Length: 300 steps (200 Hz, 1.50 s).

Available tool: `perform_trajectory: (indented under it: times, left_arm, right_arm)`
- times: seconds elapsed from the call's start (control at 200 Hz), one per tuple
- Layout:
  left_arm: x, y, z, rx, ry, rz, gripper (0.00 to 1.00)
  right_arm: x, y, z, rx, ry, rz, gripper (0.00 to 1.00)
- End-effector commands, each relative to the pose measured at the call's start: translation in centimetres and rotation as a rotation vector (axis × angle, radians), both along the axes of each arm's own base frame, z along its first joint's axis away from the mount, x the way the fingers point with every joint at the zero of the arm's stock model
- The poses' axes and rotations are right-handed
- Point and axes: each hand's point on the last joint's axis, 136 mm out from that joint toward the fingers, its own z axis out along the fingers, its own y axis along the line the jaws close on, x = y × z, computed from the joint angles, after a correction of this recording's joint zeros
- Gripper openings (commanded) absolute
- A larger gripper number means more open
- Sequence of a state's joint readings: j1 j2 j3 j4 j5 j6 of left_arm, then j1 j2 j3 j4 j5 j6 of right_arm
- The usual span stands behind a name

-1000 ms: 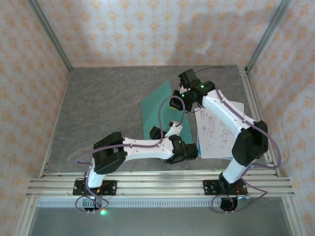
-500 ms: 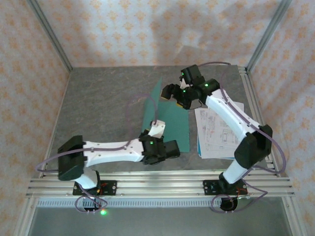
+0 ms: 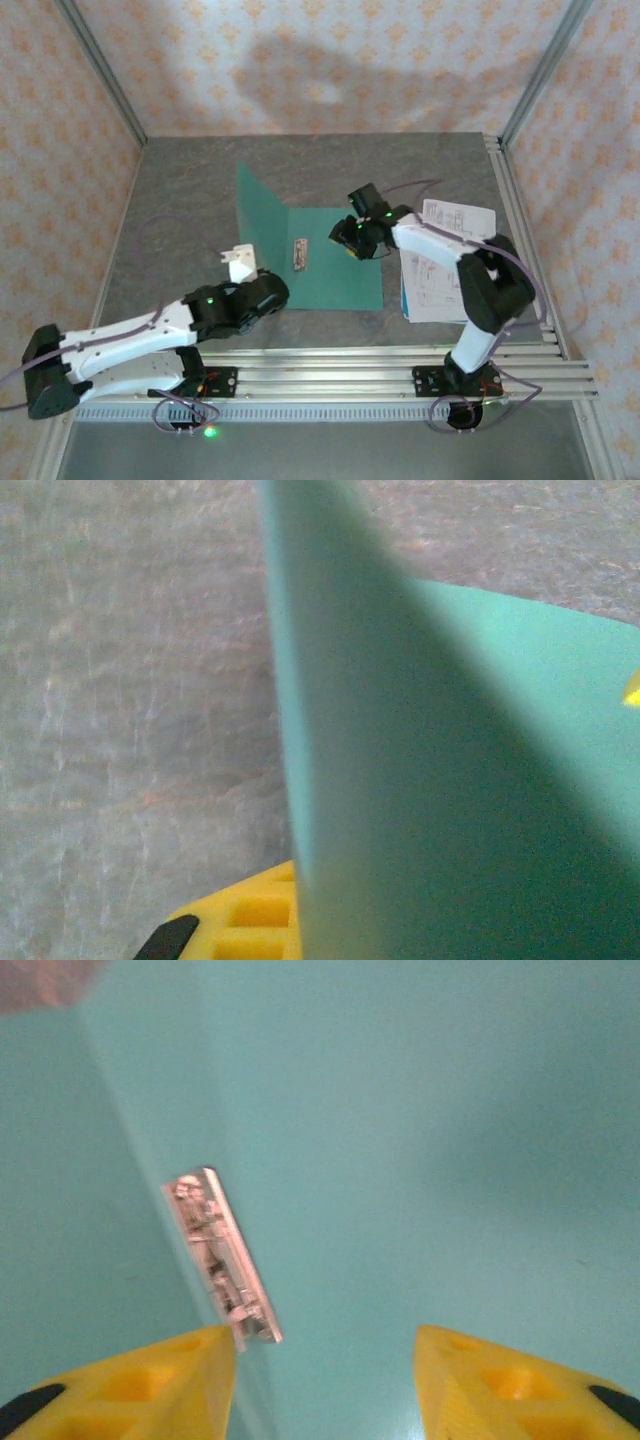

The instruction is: Put the files into the folder

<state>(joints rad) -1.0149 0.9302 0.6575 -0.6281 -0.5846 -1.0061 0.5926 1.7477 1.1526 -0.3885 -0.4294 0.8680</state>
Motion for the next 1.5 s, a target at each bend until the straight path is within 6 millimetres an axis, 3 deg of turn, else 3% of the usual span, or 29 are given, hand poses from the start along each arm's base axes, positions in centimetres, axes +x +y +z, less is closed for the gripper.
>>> perform_trajectory:
  times: [0.0, 0.11, 0.225, 0.31, 0.465, 0.555, 0.641, 0.721, 0.791, 0.926, 1.006, 1.156, 1.386, 1.496]
  left_arm:
    - [-2.0, 1.6, -2.4, -0.14, 0.098, 0.064, 0.07]
    - [-4.6, 7.2, -4.2, -0.147, 0.17, 0.277, 0.38]
    - [-7.2, 11.1, -4.5, -0.149, 0.253, 0.42, 0.58]
    - [-7.6, 12.3, -1.8, -0.156, 0.225, 0.456, 0.67]
    - [-5.7, 11.6, 5.3, -0.159, 0.124, 0.412, 0.69]
    - [-3.5, 9.1, 7.9, -0.13, 0.12, 0.33, 0.66]
    - [-1.1, 5.2, 8.2, -0.132, 0.164, 0.22, 0.55]
    - [1.0, 1.4, 6.7, -0.168, 0.222, 0.132, 0.45]
    - [2.4, -0.9, 4.9, -0.206, 0.276, 0.088, 0.39]
    - [4.3, -4.3, 1.1, -0.265, 0.388, 0.024, 0.32]
    - [4.8, -5.6, -0.6, -0.259, 0.437, 0.004, 0.3]
    - [5.3, -10.8, -2.0, -0.318, 0.471, -0.103, 0.31]
    - [5.2, -19.5, -4.1, -0.191, 0.524, -0.249, 0.29]
    - [5.7, -23.3, -5.4, -0.141, 0.544, -0.3, 0.24]
  right_arm:
    - [1.7, 1.6, -0.6, -0.022, -0.017, -0.053, 0.44]
    - [1.4, 1.1, -3.2, -0.121, 0.045, -0.052, 0.41]
    - [1.2, 0.4, -5.2, -0.184, 0.08, -0.032, 0.39]
    - [1.3, 0.1, -6.0, -0.214, 0.088, -0.006, 0.38]
    - [2.2, -0.9, -6.7, -0.254, 0.097, 0.047, 0.37]
    - [3.2, -1.1, -6.6, -0.256, 0.104, 0.093, 0.37]
    - [4.0, -0.9, -6.1, -0.265, 0.095, 0.146, 0.38]
    - [4.7, -0.7, -4.2, -0.26, 0.045, 0.175, 0.41]
    - [5.0, -0.2, -1.4, -0.216, -0.036, 0.178, 0.45]
    - [4.4, 0.4, 3.4, -0.14, -0.161, 0.174, 0.55]
    - [3.6, -0.7, 4.6, -0.143, -0.18, 0.144, 0.55]
    - [1.7, -7.1, 4.7, -0.18, -0.171, -0.026, 0.53]
    - [-1.6, -22.1, 1.2, -0.303, -0.008, -0.375, 0.53]
    - [-3.1, -26.0, -0.7, -0.307, 0.072, -0.46, 0.52]
